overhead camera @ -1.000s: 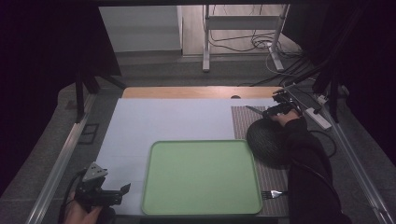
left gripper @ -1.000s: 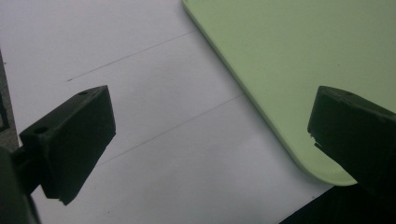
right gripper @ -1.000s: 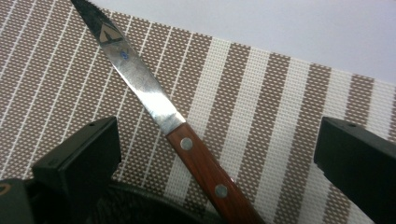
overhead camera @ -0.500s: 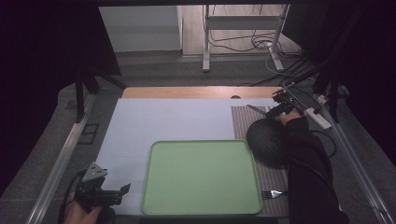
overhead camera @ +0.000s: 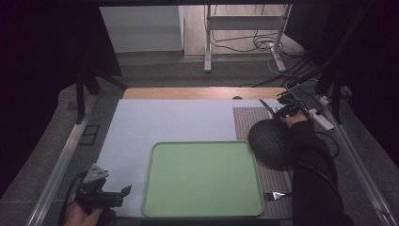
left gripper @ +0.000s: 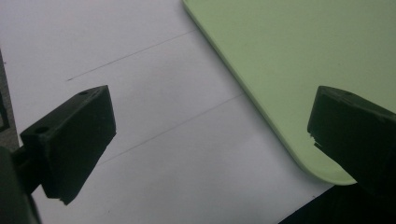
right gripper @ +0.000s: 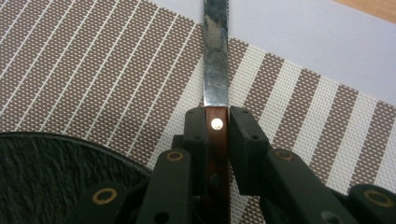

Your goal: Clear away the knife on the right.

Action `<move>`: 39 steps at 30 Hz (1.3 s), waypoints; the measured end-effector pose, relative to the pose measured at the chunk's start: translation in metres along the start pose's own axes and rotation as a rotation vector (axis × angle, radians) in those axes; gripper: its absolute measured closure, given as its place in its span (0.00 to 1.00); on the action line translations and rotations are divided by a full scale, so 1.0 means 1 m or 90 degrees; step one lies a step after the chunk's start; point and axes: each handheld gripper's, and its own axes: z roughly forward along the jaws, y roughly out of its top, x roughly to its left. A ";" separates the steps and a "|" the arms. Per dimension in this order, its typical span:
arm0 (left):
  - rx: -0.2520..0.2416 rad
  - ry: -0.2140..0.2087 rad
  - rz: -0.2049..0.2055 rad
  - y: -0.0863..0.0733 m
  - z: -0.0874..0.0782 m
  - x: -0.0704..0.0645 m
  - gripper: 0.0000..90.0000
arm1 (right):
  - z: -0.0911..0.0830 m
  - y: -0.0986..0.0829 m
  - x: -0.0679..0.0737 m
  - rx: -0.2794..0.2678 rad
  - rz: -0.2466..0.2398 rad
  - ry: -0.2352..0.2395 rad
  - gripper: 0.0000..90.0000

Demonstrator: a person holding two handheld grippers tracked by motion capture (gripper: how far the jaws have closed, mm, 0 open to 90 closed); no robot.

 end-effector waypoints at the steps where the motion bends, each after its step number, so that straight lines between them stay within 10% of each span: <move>1: 0.000 0.000 -0.001 0.000 0.000 0.000 0.02 | 0.000 -0.001 0.000 -0.003 -0.003 0.001 0.86; 17: 0.001 0.000 -0.002 0.000 0.000 0.000 0.02 | -0.018 -0.016 -0.019 -0.008 -0.001 -0.078 0.86; 39: -0.001 0.002 0.002 0.000 0.000 -0.001 0.02 | -0.055 -0.033 -0.002 -0.050 0.025 -0.025 0.86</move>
